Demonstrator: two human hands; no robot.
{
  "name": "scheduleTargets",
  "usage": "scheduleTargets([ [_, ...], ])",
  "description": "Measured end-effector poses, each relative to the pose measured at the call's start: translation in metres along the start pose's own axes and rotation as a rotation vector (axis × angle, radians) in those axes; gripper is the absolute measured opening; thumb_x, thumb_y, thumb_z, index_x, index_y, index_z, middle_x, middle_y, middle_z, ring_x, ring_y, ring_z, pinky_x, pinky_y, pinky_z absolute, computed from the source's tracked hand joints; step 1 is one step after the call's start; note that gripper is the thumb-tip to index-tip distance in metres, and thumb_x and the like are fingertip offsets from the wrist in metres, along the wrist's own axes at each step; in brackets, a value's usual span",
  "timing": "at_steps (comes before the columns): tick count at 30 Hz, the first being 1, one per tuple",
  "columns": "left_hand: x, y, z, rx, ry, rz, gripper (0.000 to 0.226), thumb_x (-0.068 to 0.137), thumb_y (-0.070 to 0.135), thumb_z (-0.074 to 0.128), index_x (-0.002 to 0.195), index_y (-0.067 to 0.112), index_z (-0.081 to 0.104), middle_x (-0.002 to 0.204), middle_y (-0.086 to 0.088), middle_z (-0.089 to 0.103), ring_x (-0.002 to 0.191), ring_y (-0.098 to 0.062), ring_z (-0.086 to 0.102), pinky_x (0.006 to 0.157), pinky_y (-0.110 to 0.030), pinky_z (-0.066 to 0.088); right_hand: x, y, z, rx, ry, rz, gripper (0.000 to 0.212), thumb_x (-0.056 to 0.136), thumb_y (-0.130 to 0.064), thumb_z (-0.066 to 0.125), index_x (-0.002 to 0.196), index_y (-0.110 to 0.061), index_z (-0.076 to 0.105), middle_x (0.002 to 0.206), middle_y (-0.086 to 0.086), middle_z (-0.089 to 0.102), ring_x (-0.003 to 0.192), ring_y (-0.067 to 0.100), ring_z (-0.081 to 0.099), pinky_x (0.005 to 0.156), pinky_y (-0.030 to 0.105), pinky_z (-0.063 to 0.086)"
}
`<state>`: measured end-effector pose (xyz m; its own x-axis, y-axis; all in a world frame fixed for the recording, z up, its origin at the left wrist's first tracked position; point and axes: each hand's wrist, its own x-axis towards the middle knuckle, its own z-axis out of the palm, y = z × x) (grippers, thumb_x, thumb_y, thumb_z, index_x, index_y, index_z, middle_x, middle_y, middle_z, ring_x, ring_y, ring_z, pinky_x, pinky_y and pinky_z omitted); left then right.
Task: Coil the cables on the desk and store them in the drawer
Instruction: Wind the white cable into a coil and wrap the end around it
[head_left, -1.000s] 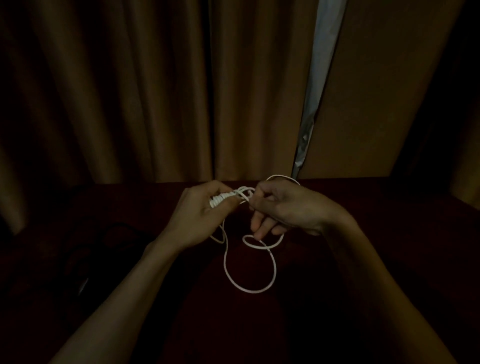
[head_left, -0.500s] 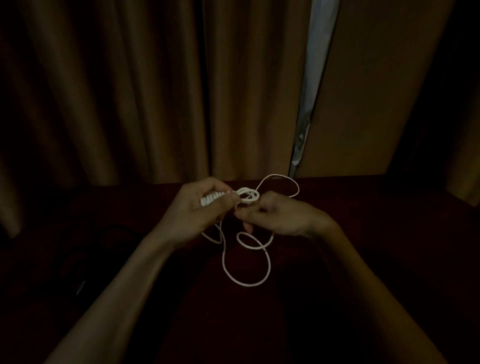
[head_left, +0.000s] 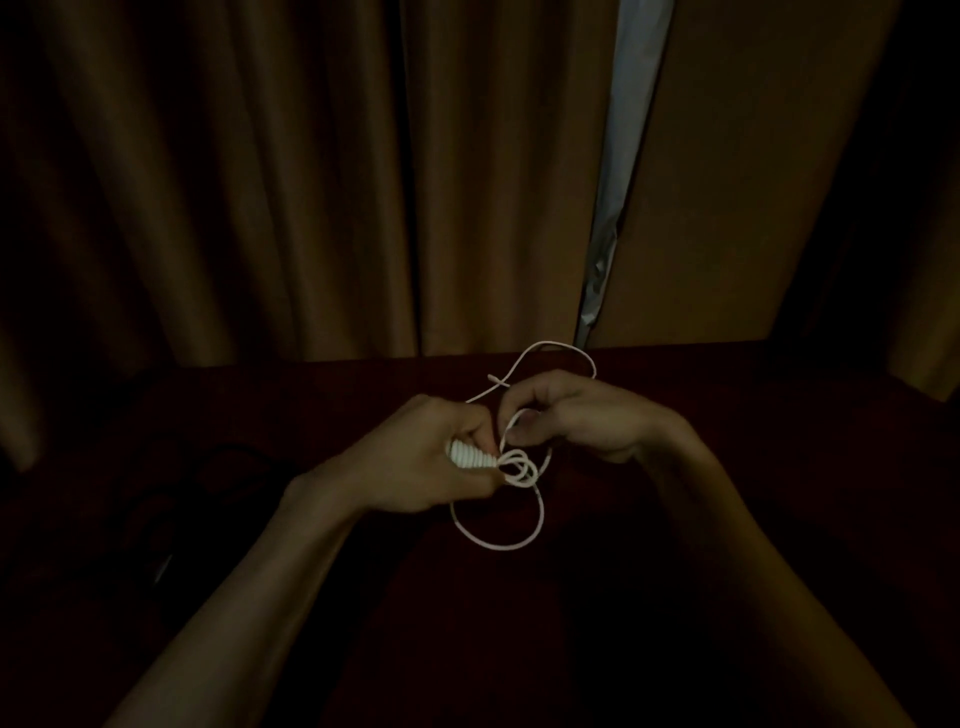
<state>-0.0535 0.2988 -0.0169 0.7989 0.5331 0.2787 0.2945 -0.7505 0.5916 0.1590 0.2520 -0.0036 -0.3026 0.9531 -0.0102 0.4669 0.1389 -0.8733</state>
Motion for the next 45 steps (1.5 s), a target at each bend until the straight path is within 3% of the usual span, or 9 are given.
scheduleTargets([
  [8, 0.003, -0.017, -0.001, 0.205, 0.27, -0.001, 0.028, 0.088, 0.041, 0.072, 0.115, 0.033, 0.068, 0.077, 0.014, 0.07, 0.066, 0.002, 0.067, 0.06, -0.033, 0.055, 0.003, -0.023, 0.007, -0.1, 0.238, -0.079, 0.013, 0.098, -0.005, 0.06, 0.102, 0.0, 0.072, 0.105, 0.017, 0.073, 0.103, 0.028, 0.068, 0.095, 0.044, 0.052],
  [16, 0.001, -0.033, -0.009, 0.353, 0.521, 0.016, 0.044, 0.089, 0.052, 0.05, 0.111, 0.025, 0.076, 0.097, 0.0, 0.078, 0.087, -0.022, 0.074, 0.069, -0.04, 0.056, -0.007, -0.051, 0.015, 0.019, 0.35, -0.227, 0.028, 0.1, -0.003, 0.058, 0.125, -0.015, 0.066, 0.124, -0.006, 0.068, 0.117, -0.003, 0.062, 0.101, 0.016, 0.047],
  [21, -0.002, -0.031, -0.012, 0.333, 0.596, 0.045, 0.04, 0.091, 0.053, 0.053, 0.109, 0.026, 0.078, 0.095, 0.005, 0.078, 0.084, -0.015, 0.073, 0.068, -0.034, 0.056, -0.023, -0.063, -0.013, 0.709, 0.692, -0.416, 0.028, 0.101, 0.004, 0.045, 0.104, -0.009, 0.07, 0.115, 0.007, 0.075, 0.116, 0.018, 0.069, 0.096, 0.026, 0.054],
  [24, -0.001, -0.027, -0.011, 0.333, 0.629, 0.07, 0.037, 0.092, 0.049, 0.057, 0.107, 0.024, 0.079, 0.093, 0.005, 0.079, 0.081, -0.012, 0.073, 0.067, -0.032, 0.056, -0.005, -0.031, -0.017, 0.426, 0.93, -0.211, 0.021, 0.101, -0.007, 0.055, 0.114, -0.013, 0.07, 0.114, 0.0, 0.071, 0.106, 0.007, 0.065, 0.092, 0.021, 0.048],
  [26, 0.0, -0.024, -0.01, 0.335, 0.638, 0.1, 0.037, 0.091, 0.047, 0.058, 0.107, 0.021, 0.079, 0.095, 0.004, 0.079, 0.082, -0.011, 0.073, 0.067, -0.029, 0.056, 0.008, -0.007, -0.008, 0.342, 0.805, -0.084, 0.028, 0.104, -0.018, 0.055, 0.13, -0.017, 0.064, 0.124, -0.004, 0.068, 0.113, 0.003, 0.061, 0.1, 0.02, 0.045],
  [30, -0.001, -0.02, -0.011, 0.338, 0.638, 0.138, 0.036, 0.09, 0.043, 0.061, 0.108, 0.017, 0.079, 0.099, 0.003, 0.079, 0.085, -0.008, 0.072, 0.072, -0.022, 0.054, 0.018, 0.01, 0.006, 0.629, 0.412, -0.065, 0.032, 0.106, -0.026, 0.045, 0.132, -0.026, 0.063, 0.129, -0.004, 0.07, 0.128, 0.013, 0.059, 0.108, 0.038, 0.041],
  [34, -0.002, -0.024, -0.016, 0.37, 0.644, 0.141, 0.032, 0.09, 0.038, 0.066, 0.11, 0.016, 0.078, 0.101, 0.0, 0.079, 0.085, -0.014, 0.074, 0.07, -0.027, 0.056, 0.013, 0.01, 0.003, 0.595, 0.324, -0.081, 0.03, 0.106, -0.019, 0.045, 0.126, -0.008, 0.065, 0.101, 0.008, 0.072, 0.093, 0.018, 0.065, 0.078, 0.033, 0.044],
  [39, -0.007, -0.035, -0.024, 0.41, 0.699, 0.08, 0.026, 0.089, 0.034, 0.067, 0.107, 0.02, 0.079, 0.095, 0.0, 0.079, 0.083, -0.018, 0.074, 0.067, -0.031, 0.056, 0.002, 0.012, -0.011, 0.588, 0.424, -0.203, 0.024, 0.092, -0.025, 0.06, 0.078, -0.012, 0.074, 0.055, -0.006, 0.037, 0.049, 0.002, 0.031, 0.049, 0.017, 0.022],
  [45, -0.013, -0.052, -0.037, 0.412, 0.803, -0.038, 0.033, 0.09, 0.044, 0.059, 0.104, 0.022, 0.079, 0.088, -0.003, 0.078, 0.079, -0.026, 0.074, 0.067, -0.035, 0.056, -0.015, 0.023, -0.039, 0.496, 0.717, -0.151, 0.037, 0.089, -0.029, 0.067, 0.057, -0.012, 0.068, 0.044, -0.003, 0.036, 0.041, 0.008, 0.028, 0.048, 0.026, 0.016],
])
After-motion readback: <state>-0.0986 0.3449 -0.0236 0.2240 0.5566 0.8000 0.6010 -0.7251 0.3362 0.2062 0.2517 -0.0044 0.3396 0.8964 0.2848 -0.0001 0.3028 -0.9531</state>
